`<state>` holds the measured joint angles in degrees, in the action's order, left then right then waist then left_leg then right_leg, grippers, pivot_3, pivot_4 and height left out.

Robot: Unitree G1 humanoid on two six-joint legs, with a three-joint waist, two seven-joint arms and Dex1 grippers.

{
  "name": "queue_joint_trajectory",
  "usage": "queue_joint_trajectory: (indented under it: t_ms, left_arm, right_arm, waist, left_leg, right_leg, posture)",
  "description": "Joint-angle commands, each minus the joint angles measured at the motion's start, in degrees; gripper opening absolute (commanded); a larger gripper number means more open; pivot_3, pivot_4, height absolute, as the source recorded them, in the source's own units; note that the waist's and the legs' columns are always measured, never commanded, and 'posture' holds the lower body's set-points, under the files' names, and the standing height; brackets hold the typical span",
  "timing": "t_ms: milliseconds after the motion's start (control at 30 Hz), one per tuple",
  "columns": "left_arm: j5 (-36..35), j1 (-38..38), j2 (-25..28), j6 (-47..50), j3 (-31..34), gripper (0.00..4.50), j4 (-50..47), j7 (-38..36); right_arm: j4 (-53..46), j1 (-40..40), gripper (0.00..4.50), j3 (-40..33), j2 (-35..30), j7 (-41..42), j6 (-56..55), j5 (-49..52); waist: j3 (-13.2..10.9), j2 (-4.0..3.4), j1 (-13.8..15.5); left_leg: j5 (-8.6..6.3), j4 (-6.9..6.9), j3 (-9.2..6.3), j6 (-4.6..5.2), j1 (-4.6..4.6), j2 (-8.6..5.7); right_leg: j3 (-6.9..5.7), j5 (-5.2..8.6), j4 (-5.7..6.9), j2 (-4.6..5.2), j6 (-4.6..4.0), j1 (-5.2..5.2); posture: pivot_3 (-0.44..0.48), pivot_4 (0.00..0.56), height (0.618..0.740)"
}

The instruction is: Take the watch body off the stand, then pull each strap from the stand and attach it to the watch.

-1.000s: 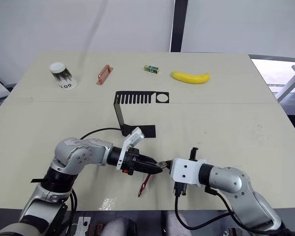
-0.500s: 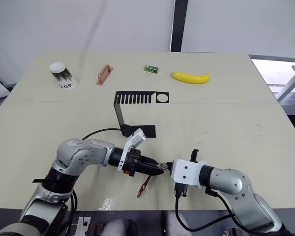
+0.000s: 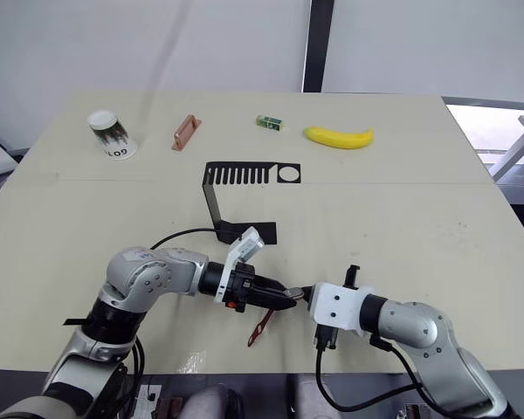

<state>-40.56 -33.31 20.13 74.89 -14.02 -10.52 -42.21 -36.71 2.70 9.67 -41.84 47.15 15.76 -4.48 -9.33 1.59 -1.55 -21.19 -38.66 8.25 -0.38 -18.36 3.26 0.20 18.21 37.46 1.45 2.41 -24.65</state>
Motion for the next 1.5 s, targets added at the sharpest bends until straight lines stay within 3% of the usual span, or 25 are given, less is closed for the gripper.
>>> queue_joint_trajectory:
  t_ms: [33,1500]
  left_arm:
    - [0.60,-0.26,-1.02,-1.34,0.79,1.59,-0.48,1.71]
    - [-0.04,-0.20,-1.71,-0.99,-0.24,1.59,-1.65,1.68]
  right_arm:
    - [-4.38,-0.07,0.00,1.16,0.57,0.54,-4.01,1.79]
    - [-3.65,-1.20,0.00,1.65,0.49,1.44,-3.43,2.34]
  waist:
    - [0.00,0.00,0.00]
    - [0.00,0.00,-0.01]
  left_leg:
    - [0.00,0.00,0.00,0.00,0.00,0.00]
    - [0.00,0.00,0.00,0.00,0.00,0.00]
  right_leg:
    - [0.00,0.00,0.00,0.00,0.00,0.00]
    - [0.00,0.00,0.00,0.00,0.00,0.00]
  posture:
    - [0.000,0.150,0.738]
    - [0.000,0.150,0.738]
